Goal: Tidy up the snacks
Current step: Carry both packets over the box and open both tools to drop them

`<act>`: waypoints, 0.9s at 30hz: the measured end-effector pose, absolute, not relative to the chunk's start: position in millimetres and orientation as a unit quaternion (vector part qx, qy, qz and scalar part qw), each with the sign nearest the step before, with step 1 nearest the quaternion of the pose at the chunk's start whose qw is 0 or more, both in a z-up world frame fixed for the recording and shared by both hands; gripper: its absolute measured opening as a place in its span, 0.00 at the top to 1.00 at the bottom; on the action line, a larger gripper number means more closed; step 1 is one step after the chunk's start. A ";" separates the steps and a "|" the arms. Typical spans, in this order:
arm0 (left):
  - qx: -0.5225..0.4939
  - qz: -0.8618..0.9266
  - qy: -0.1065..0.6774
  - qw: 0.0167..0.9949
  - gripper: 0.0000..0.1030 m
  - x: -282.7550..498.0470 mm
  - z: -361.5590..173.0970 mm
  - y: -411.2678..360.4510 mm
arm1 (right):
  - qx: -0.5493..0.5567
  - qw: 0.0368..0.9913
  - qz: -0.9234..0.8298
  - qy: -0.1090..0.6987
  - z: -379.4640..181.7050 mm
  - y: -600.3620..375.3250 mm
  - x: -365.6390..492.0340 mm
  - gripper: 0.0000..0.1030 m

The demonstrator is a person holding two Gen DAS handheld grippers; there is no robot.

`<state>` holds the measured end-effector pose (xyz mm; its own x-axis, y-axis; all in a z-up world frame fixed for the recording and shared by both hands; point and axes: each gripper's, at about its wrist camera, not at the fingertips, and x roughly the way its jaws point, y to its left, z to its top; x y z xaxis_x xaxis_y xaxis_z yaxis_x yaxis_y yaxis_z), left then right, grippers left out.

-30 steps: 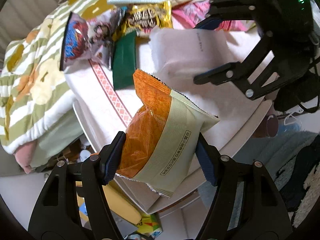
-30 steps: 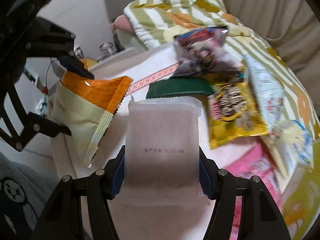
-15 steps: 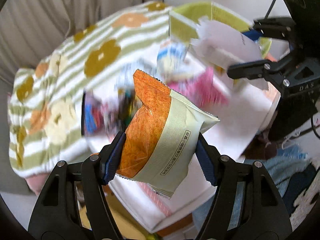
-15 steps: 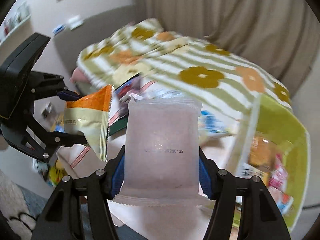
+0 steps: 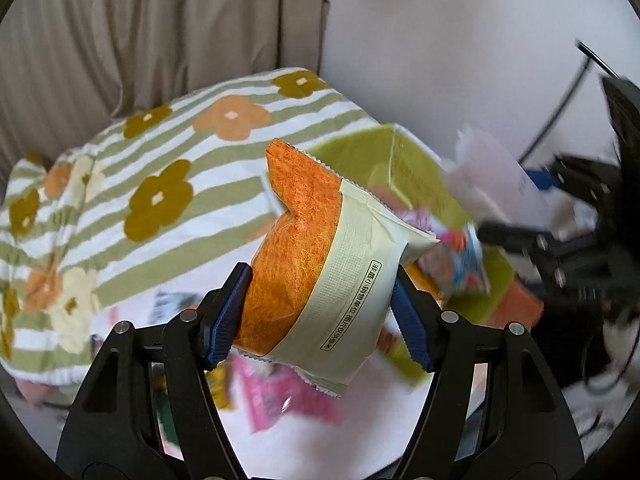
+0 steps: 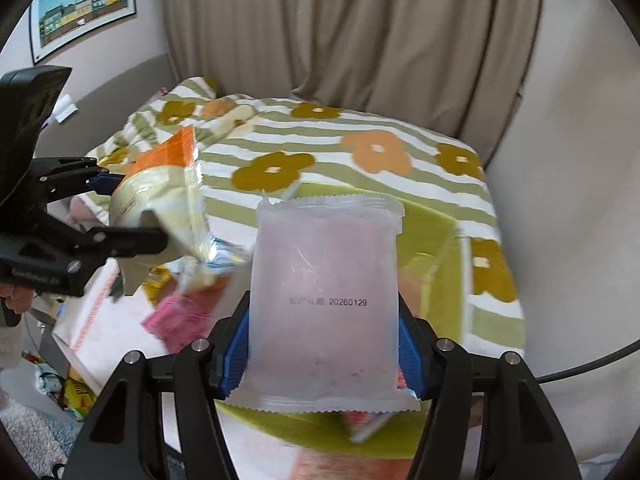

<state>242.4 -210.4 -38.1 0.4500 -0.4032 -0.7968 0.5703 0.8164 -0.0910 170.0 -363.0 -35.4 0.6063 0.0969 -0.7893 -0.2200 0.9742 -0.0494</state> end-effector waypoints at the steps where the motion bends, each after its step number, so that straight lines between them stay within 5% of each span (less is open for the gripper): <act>1: 0.091 -0.285 0.442 0.846 0.37 245.7 -40.1 -220.2 | -0.072 0.892 0.085 0.437 -37.0 -367.8 172.9 0.43; 14: 0.056 -0.222 0.514 0.827 0.36 299.0 -103.4 -304.0 | -0.020 0.878 0.064 0.474 -80.9 -423.8 200.0 0.43; 16: 0.057 -0.214 0.517 0.827 0.32 304.3 -106.6 -308.4 | -0.013 0.875 0.058 0.481 -85.7 -427.5 200.6 0.43; 18: 0.068 -0.200 0.511 0.833 0.05 309.2 -106.7 -312.3 | -0.005 0.873 0.054 0.485 -89.3 -431.3 203.5 0.43; 19: 0.071 -0.197 0.506 0.837 0.01 310.0 -105.7 -312.4 | 0.001 0.872 0.051 0.487 -91.1 -433.8 203.6 0.43; 27: 0.078 -0.182 0.491 0.849 0.00 295.2 -96.0 -293.4 | 0.036 0.867 0.028 0.496 -96.9 -440.7 204.2 0.43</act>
<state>295.2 -293.4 -96.0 0.4523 -0.2320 -0.8612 0.3842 0.9221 -0.0466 204.2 -440.7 -96.9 0.5061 0.0838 -0.8584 -0.0127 0.9959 0.0897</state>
